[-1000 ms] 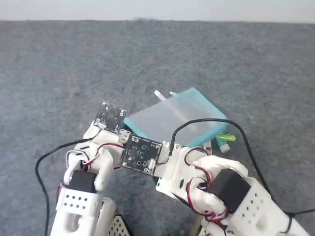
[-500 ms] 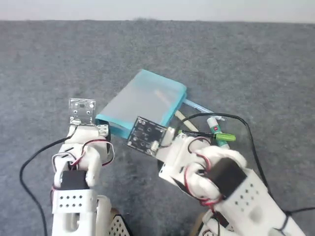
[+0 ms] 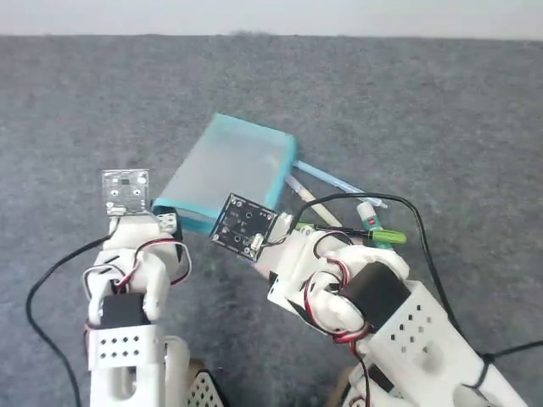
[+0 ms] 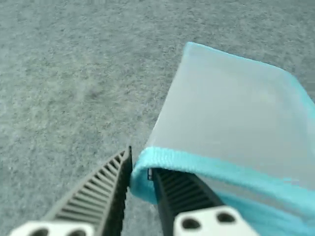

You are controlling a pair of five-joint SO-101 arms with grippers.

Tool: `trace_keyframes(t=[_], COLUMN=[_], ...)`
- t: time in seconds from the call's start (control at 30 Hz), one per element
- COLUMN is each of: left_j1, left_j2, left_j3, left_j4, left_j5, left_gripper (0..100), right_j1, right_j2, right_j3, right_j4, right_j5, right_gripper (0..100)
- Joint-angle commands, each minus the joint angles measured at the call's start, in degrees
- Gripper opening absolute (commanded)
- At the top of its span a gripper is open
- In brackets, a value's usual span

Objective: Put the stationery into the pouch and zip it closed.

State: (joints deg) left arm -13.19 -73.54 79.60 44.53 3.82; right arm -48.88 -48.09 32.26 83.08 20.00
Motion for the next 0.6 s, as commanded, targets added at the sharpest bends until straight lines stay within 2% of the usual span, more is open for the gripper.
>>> trace_keyframes(t=[0.0, 0.23, 0.3, 0.4, 0.5, 0.57], left_j1=[-1.93, -1.85, -1.67, -0.18, 1.67, 1.67], left_j2=[-0.44, -0.44, -0.44, -0.44, -0.44, -0.44], left_j3=[-2.68, -2.59, -2.86, -2.95, -2.95, -3.03], left_j4=[0.18, 0.35, 1.32, 1.41, 1.41, 1.41], left_j5=[1.32, 1.32, 1.23, 0.7, -0.26, -0.26], left_gripper=[2, 1, 1, 1, 1, 1], right_j1=[3.56, 25.19, 29.23, 27.12, 20.0, 14.9], right_j2=[0.48, 4.97, 8.4, 12.35, 14.11, 13.85], right_j3=[-0.88, -0.88, -1.14, -1.23, -0.79, 0.62], right_j4=[0.75, 1.98, 1.63, -2.59, -9.54, -14.2], right_j5=[-1.49, -1.58, -1.41, -1.41, -1.05, 1.93], right_gripper=[17.8, 17.3, 17.3, 17.3, 17.7, 17.7])
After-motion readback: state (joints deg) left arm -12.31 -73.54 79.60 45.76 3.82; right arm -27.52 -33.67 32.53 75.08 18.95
